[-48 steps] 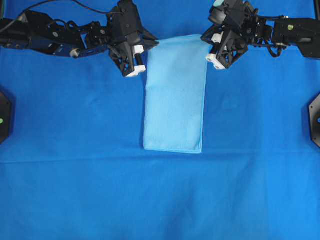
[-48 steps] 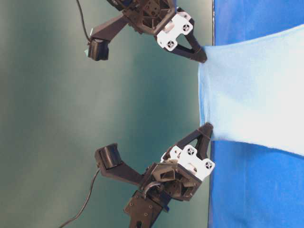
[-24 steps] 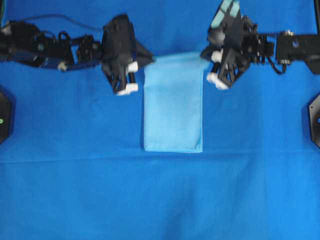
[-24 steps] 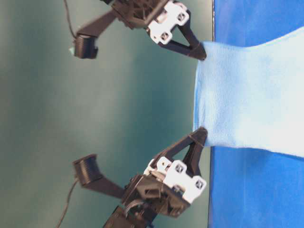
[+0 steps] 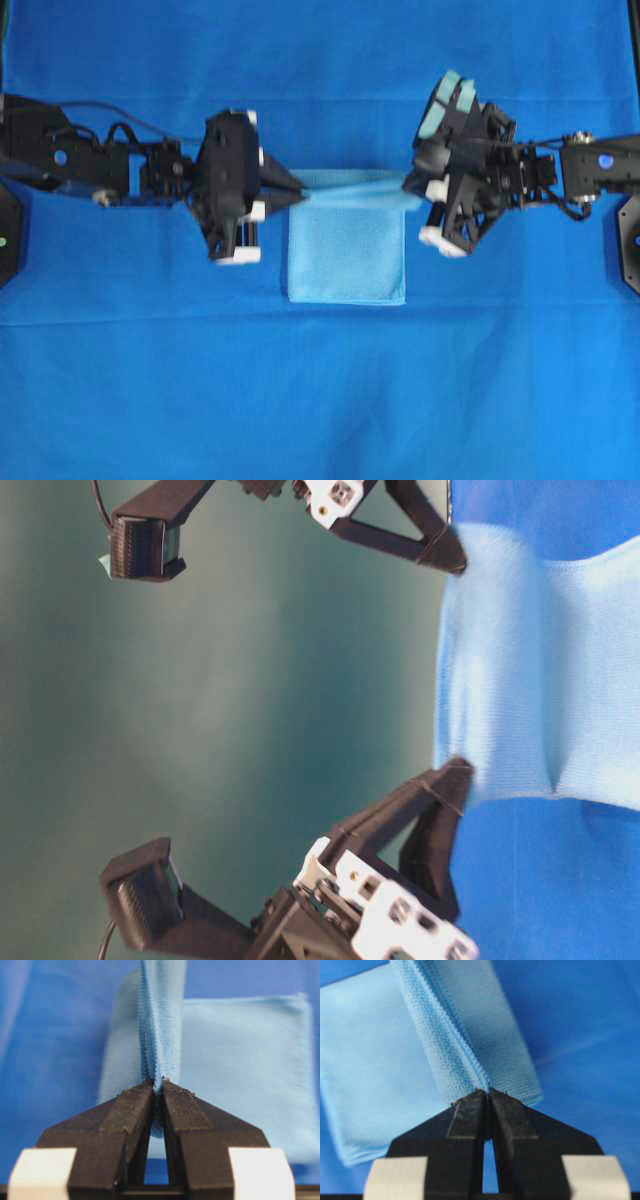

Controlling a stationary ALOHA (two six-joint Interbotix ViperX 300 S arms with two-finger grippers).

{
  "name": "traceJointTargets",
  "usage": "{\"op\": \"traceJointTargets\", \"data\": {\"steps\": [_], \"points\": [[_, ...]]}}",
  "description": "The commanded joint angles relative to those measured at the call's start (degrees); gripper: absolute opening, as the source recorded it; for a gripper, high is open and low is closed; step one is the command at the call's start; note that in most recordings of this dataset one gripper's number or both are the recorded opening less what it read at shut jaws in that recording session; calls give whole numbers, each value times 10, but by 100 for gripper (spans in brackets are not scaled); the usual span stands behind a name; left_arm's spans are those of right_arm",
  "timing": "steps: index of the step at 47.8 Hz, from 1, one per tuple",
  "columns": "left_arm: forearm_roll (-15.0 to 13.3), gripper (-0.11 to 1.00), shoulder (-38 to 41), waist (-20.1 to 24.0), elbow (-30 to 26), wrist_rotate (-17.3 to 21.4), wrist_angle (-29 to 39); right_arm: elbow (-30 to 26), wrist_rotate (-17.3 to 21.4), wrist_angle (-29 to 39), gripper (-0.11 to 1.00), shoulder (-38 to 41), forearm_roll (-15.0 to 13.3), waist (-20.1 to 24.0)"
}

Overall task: Fold the light blue towel.
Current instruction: 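Pull both held corners down toward the bottom edge, folding again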

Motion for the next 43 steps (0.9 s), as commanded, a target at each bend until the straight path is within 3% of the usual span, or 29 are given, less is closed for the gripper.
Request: {"op": "traceJointTargets", "data": {"steps": [1, 9, 22, 36, 40, 43], "points": [[-2, 6, -1, -24, 0, -2, -2, 2, 6, 1, 3, 4, 0, 11], [-4, 6, 44, -53, 4, -5, -10, 12, 31, -24, 3, 40, 0, 24], [-5, 6, 105, -68, 6, -53, -47, 32, 54, -119, 3, 91, 1, 34], [-5, 7, 106, -69, 4, -56, -53, 32, 64, -130, 4, 99, 1, 36], [-5, 11, 106, -69, -1, -57, -59, 29, 64, -131, 4, 103, 1, 38], [-5, 22, 107, -69, -3, -57, -64, 25, 64, -132, 5, 105, 1, 40]]}}
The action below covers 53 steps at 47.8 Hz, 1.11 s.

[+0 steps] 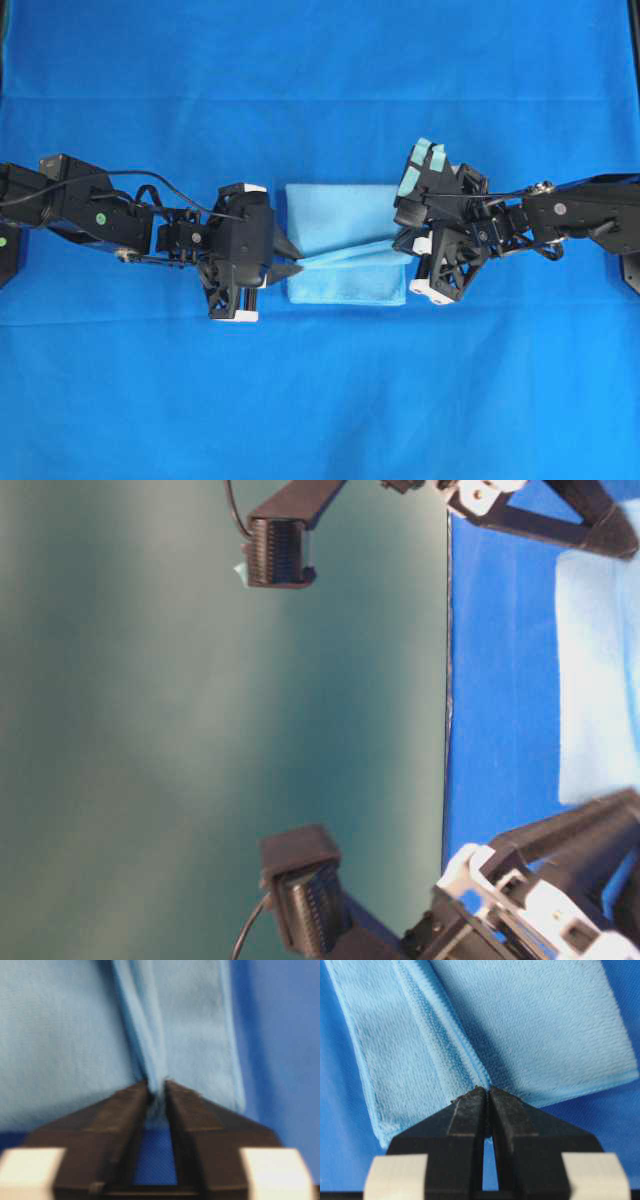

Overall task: Fold the light blue towel.
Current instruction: 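Release the towel and retract both grippers outward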

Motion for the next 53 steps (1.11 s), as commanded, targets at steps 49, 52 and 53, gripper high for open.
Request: {"op": "traceJointTargets", "data": {"steps": [49, 52, 53], "points": [[3, 69, -289, -4, 55, 9, 108, 4, -7, 112, 61, -262, -43, 81], [4, 68, -318, -2, 75, 9, 103, 18, -7, 112, 61, -290, -54, 81], [4, 68, -326, -2, 81, 9, 99, 25, -6, 111, 61, -301, -56, 81]]}}
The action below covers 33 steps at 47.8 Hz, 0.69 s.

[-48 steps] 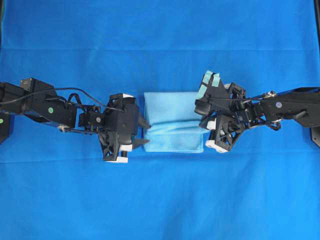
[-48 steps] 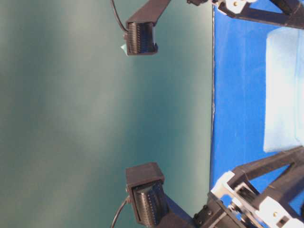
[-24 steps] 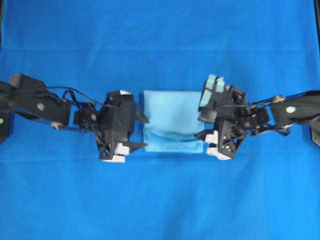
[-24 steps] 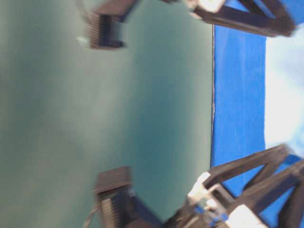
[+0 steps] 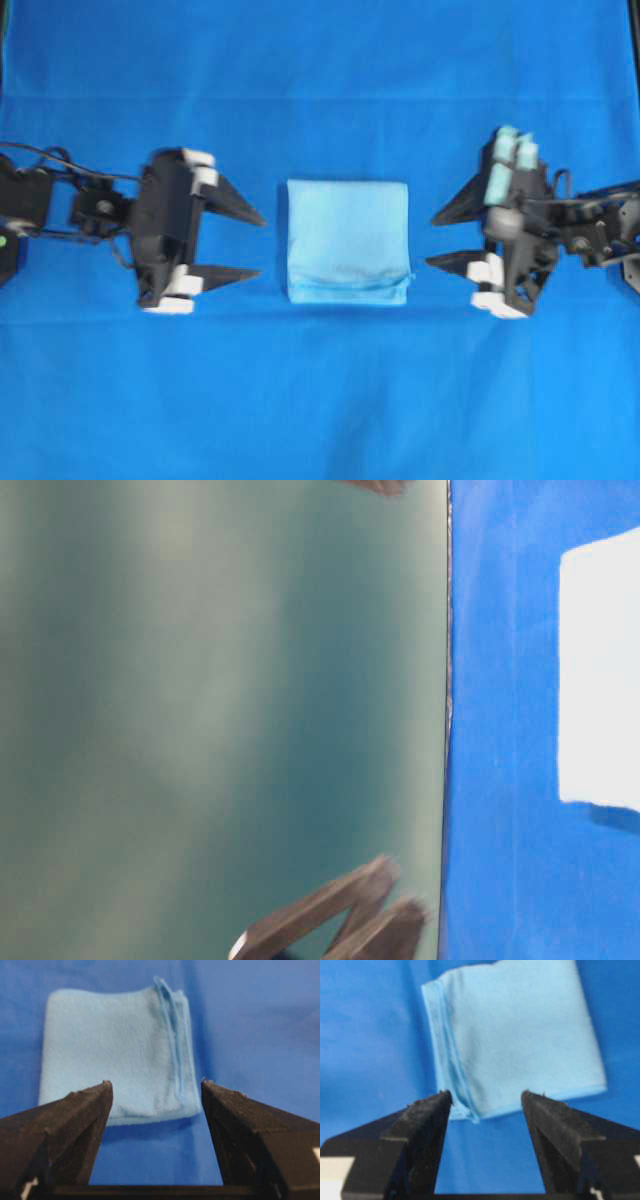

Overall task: Fold the light blue towel.
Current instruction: 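Release the towel and retract both grippers outward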

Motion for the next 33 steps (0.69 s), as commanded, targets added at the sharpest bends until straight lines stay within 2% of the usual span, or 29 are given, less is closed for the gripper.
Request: {"op": "traceJointTargets", "data": {"steps": [1, 7, 19, 27, 33], "points": [[1, 68, -45, 2, 15, 1, -12, 14, 0, -1, 61, -50, -16, 2], [2, 69, -100, 9, 56, 1, -33, 41, -1, 0, 61, -120, -36, 2], [2, 68, -241, 26, 136, 1, -34, 110, 0, 3, 61, -276, -77, 1], [2, 68, -352, 50, 206, 0, -33, 166, 2, -1, 61, -362, -88, -9], [2, 68, -416, 62, 243, 0, -25, 207, 6, -5, 61, -408, -89, -32]]}}
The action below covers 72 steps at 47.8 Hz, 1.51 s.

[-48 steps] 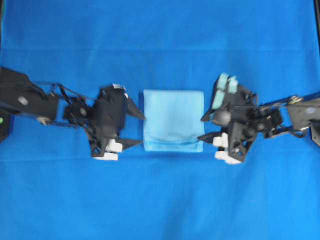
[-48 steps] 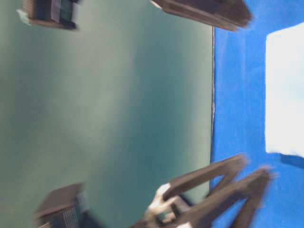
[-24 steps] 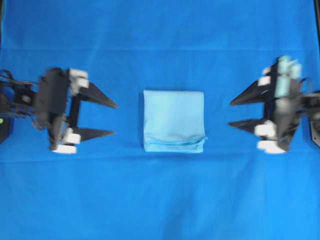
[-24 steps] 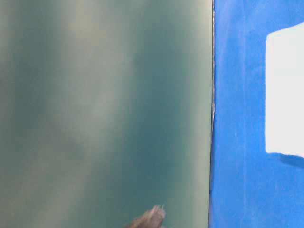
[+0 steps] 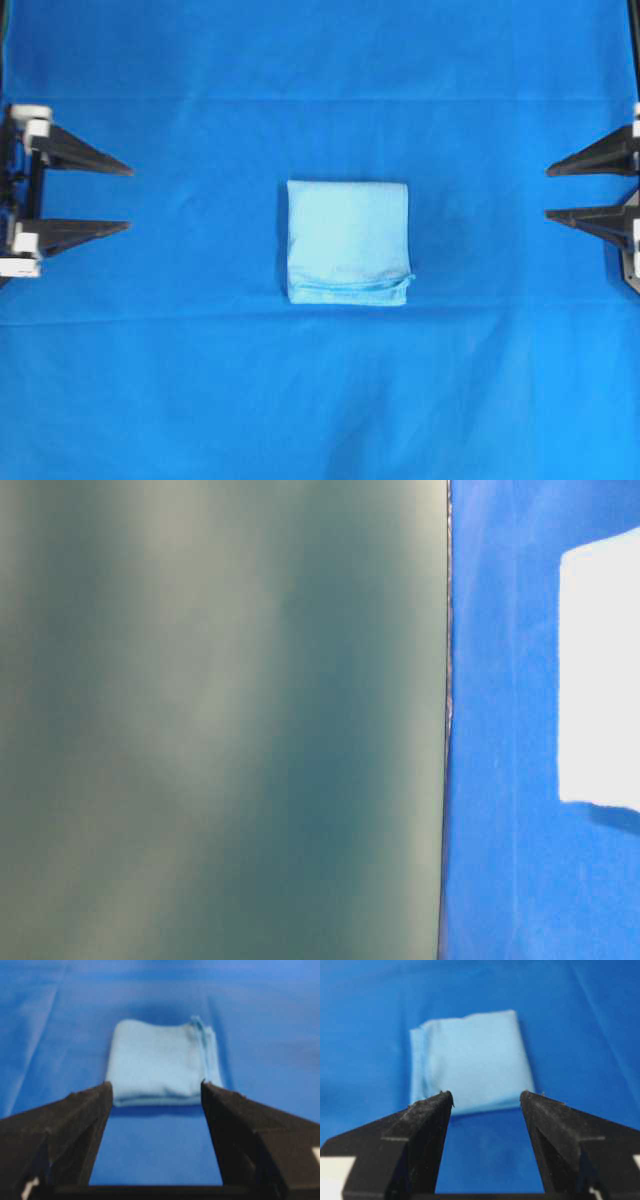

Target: Fold the light blue towel.

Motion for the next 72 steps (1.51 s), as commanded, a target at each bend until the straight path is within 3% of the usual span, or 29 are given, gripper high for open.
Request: {"op": "traceJointTargets", "data": {"steps": [1, 18, 72], "points": [[2, 68, -40, 10, 17, -1, 5, 18, 4, -8, 61, -25, -3, -18], [1, 66, -94, 25, 58, -10, 35, 73, 4, -76, 61, -33, -2, -88], [2, 65, -94, 25, 59, -10, 36, 74, 4, -78, 61, -32, -1, -88]]}}
